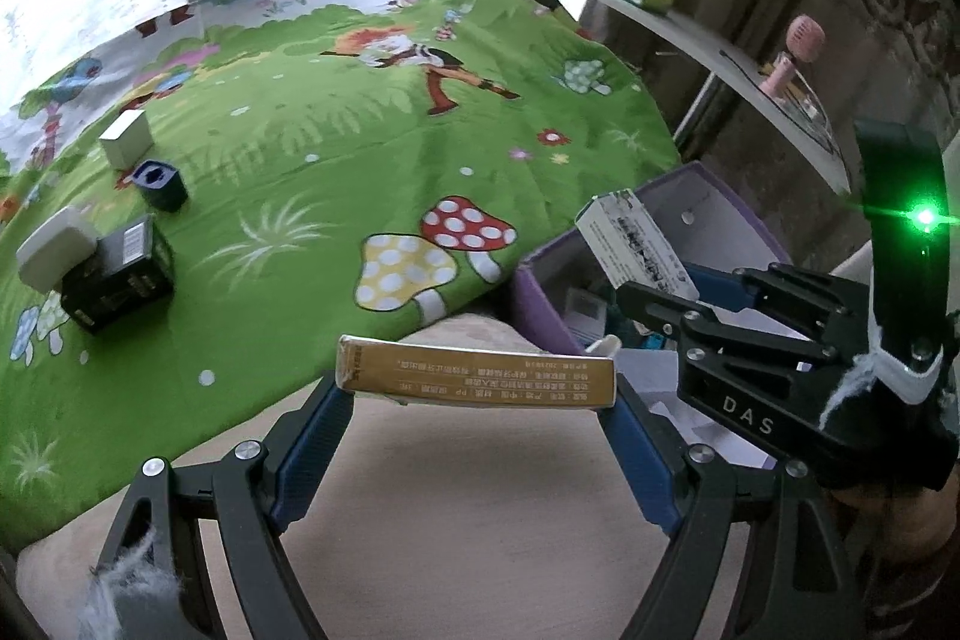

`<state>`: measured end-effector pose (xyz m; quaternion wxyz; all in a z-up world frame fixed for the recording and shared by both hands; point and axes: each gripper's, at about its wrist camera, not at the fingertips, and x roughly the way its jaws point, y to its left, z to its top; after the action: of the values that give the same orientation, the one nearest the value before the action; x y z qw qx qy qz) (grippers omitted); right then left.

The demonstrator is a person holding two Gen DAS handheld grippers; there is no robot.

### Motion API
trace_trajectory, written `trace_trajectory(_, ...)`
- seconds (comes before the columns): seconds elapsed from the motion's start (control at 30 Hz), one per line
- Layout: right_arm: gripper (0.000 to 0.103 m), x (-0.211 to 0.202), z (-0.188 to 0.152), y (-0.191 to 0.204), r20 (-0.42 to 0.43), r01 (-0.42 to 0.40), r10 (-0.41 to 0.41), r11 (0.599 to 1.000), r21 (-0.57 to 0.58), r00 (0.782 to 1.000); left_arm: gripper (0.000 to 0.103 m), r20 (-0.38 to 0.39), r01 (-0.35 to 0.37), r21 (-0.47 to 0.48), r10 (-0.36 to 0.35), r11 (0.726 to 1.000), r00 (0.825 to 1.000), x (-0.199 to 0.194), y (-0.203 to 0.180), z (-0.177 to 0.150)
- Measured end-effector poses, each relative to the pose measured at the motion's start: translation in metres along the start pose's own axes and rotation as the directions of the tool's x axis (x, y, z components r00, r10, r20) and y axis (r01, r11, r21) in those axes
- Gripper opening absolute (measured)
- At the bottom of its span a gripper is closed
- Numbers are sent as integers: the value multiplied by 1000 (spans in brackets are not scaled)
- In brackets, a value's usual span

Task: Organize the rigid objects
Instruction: 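Carry the white medicine box and tan box toward the storage box, then lower both grippers into the storage box and open them to release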

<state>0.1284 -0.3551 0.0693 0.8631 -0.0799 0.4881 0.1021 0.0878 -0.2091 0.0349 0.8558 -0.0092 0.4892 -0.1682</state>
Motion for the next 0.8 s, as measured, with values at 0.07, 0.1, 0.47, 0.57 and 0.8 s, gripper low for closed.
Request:
trace_trajectory(0.07,37,-1,-3,-7,-4,5,-5,1000,9,1000,84,-10,-6,19,6,1000,1000,3,-9,0)
trace_trajectory(0.1,37,-2,-5,-10,-5,9,-9,1000,13,1000,84,-13,-9,27,9,1000,1000,4,-12,1)
trace_trajectory(0.47,37,-6,-24,-57,-36,88,-85,993,75,996,84,-39,-3,108,7,994,999,21,-55,9)
trace_trajectory(0.57,37,-8,-31,-73,-46,111,-107,989,98,993,84,-45,-2,135,8,991,999,28,-68,12)
trace_trajectory(0.8,37,-13,-41,-104,-65,161,-153,976,146,986,84,-59,1,191,10,982,998,41,-96,18)
